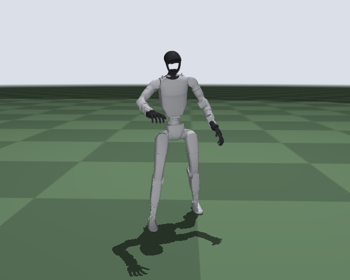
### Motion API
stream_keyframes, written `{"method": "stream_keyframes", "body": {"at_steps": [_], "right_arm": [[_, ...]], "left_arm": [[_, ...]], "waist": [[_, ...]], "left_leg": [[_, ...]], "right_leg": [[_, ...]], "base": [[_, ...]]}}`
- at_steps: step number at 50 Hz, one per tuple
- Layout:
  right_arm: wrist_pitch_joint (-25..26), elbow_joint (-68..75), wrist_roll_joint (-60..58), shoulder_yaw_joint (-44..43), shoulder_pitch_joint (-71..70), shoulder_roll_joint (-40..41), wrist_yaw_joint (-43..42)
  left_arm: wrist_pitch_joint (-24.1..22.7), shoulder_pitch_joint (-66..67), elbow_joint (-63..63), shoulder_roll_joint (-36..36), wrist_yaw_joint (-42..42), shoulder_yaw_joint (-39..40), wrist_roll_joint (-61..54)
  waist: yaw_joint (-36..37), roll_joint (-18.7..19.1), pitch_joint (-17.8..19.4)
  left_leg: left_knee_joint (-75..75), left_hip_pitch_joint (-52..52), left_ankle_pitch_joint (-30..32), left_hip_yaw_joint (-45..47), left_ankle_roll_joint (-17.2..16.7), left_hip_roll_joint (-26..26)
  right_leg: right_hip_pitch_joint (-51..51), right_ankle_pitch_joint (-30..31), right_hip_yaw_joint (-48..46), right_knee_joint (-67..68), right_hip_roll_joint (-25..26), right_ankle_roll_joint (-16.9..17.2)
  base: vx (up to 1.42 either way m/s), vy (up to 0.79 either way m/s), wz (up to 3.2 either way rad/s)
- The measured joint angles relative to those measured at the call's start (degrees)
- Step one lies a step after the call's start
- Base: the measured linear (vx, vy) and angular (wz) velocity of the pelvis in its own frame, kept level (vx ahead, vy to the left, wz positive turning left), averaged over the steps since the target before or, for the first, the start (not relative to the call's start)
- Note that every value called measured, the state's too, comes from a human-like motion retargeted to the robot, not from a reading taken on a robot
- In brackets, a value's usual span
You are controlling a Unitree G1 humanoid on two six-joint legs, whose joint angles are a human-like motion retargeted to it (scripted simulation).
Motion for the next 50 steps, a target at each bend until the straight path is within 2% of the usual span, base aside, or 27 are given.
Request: {"method": "stream_keyframes", "body": {"at_steps": [3,5,7,10,11,12,14,17,20,22,28,31,34,38,43,47,50], "right_arm": [[0.41,9.99,-8.91,11.15,-5.33,5.76,3.67],[0.88,14.04,-11.5,12.59,-5.14,8.93,2.56],[0.95,14.54,-12.56,8.26,-0.51,11.14,-0.44],[0.89,11.61,-10.13,2.96,5.27,12.2,-2.2],[-2.39,9.53,-8.49,0.4,8.13,12.27,-0.89],[-4.81,7.42,-6.89,-1.78,10.65,12.08,0.24],[-6.21,2.81,-4.03,-4.7,14.51,10.46,1.56],[-8.36,-5.09,-1.06,-9.25,20.8,6.82,2.6],[-10.52,-12.43,0.68,-13.43,26.62,1.76,3.76],[-11.74,-15.97,1.7,-15.92,30.06,-1.64,4.9],[-13.68,-24.05,6.47,-26.12,39.31,-9.17,8.47],[-13.35,-26.14,7.39,-30.91,41.54,-10.61,7.35],[-12.88,-26.51,9.26,-34.47,41.73,-10.25,4.92],[-11.25,-24.15,16.74,-34.99,37.6,-6.28,0.91],[-12.0,-21.57,32.06,-31.61,33.55,1.32,-1.04],[-13.32,-20.56,42.53,-29.1,34.45,6.85,2.41],[-13.15,-18.5,48.0,-27.49,36.45,10.19,4.75]], "left_arm": [[0.26,3.51,2.42,-2.65,0.75,0.13,4.57],[0.16,6.37,4.01,-3.93,0.78,0.71,8.7],[-0.42,11.1,3.98,-3.72,-0.85,1.42,14.31],[-1.69,16.89,0.11,-0.45,-2.15,3.06,18.48],[-3.42,19.12,-2.47,1.66,-0.97,3.07,17.63],[-4.66,21.1,-5.1,3.74,-0.21,3.37,16.98],[-5.34,24.34,-10.74,7.62,-0.38,5.57,16.57],[-6.59,29.35,-19.64,12.55,0.02,10.8,15.84],[-7.28,32.86,-26.98,16.16,0.54,16.36,14.77],[-7.57,34.07,-30.36,18.13,0.67,19.58,14.47],[-7.85,33.43,-37.99,25.56,1.99,27.36,16.07],[-7.81,31.74,-40.78,29.27,4.71,29.74,17.67],[-7.86,30.05,-42.99,31.19,7.54,30.67,17.84],[-7.18,26.51,-44.09,30.14,9.71,28.19,14.04],[-6.96,23.13,-41.17,23.86,7.51,21.54,4.89],[-5.53,20.83,-32.8,16.61,2.87,15.79,-0.6],[-3.21,19.25,-23.57,10.74,0.37,11.79,-4.51]], "waist": [[1.31,3.02,0.72],[1.54,4.01,1.41],[2.53,3.12,1.3],[3.45,2.03,0.89],[4.05,1.91,0.94],[4.75,1.66,0.97],[6.51,0.75,0.91],[8.59,0.39,0.69],[9.48,1.09,0.21],[9.1,0.99,-0.75],[8.26,-2.05,-4.91],[9.59,-3.73,-7.36],[10.46,-5.44,-9.25],[11.78,-6.66,-9.45],[11.77,-7.12,-8.7],[9.97,-6.17,-7.59],[7.89,-4.47,-6.19]], "left_leg": [[10.86,-5.66,-0.11,1.32,0.47,-0.1],[20.14,-10.63,-0.36,2.93,0.53,-0.75],[27.63,-14.29,-1.25,5.94,0.46,-1.85],[34.51,-19.99,-1.44,10.15,0.91,-2.22],[34.56,-20.03,-2.51,11.41,1.97,-1.67],[33.9,-20.15,-2.93,12.19,2.31,-1.4],[28.7,-20.04,-1.83,11.76,0.76,-1.75],[15.38,-16.79,-0.38,9.92,0.42,-0.95],[2.69,-12.72,5.93,6.27,-0.1,0.94],[0.06,-11.29,8.37,5.13,-0.03,1.76],[-2.59,-8.22,7.37,6.45,-0.66,2.03],[-4.54,-6.73,7.04,7.92,-1.12,2.21],[-1.86,-7.27,4.6,9.22,-0.02,1.42],[-2.33,-5.67,4.01,9.95,-0.36,1.0],[-2.83,-4.53,3.3,10.53,-0.45,0.41],[-2.38,-4.54,2.74,10.03,0.02,0.67],[-3.61,-3.77,3.4,8.9,-0.6,1.78]], "right_leg": [[0.73,-1.6,-0.1,-0.25,0.29,-2.12],[1.59,-2.58,-0.74,0.04,-0.29,-2.6],[0.59,-5.4,-1.57,5.53,-2.16,-1.07],[0.83,-6.14,-2.74,6.85,-3.56,-1.19],[1.66,-6.77,-3.16,7.12,-3.28,-1.47],[2.23,-7.15,-3.33,7.27,-3.05,-1.55],[2.5,-7.09,-2.75,7.12,-2.52,-0.87],[3.35,-7.79,-1.89,7.2,-0.28,0.19],[4.8,-8.56,-1.47,7.03,2.94,0.33],[5.85,-8.89,-1.58,6.53,4.08,0.34],[8.1,-9.33,-1.7,4.43,4.28,1.33],[8.49,-9.8,-0.73,3.14,4.62,1.34],[9.06,-10.83,0.07,2.39,3.8,1.34],[9.29,-11.43,1.91,3.04,3.51,1.34],[8.08,-12.2,3.01,6.29,2.86,1.34],[5.67,-13.4,3.37,12.1,2.93,0.55],[2.87,-16.57,4.85,18.69,4.53,-1.18]], "base": [[0.28,-0.24,0.11],[0.27,-0.22,0.44],[0.29,-0.2,0.48],[0.26,-0.16,0.46],[0.28,-0.13,0.16],[0.26,-0.12,-0.08],[0.24,-0.11,-0.34],[0.25,-0.04,-0.58],[0.23,0.03,-0.52],[0.21,0.07,-0.22],[0.17,0.07,-0.08],[0.13,0.06,-0.38],[0.12,0.12,-0.28],[0.09,0.11,-0.3],[0.05,0.11,-0.1],[0.03,0.07,0.17],[0.05,0.0,0.3]]}}
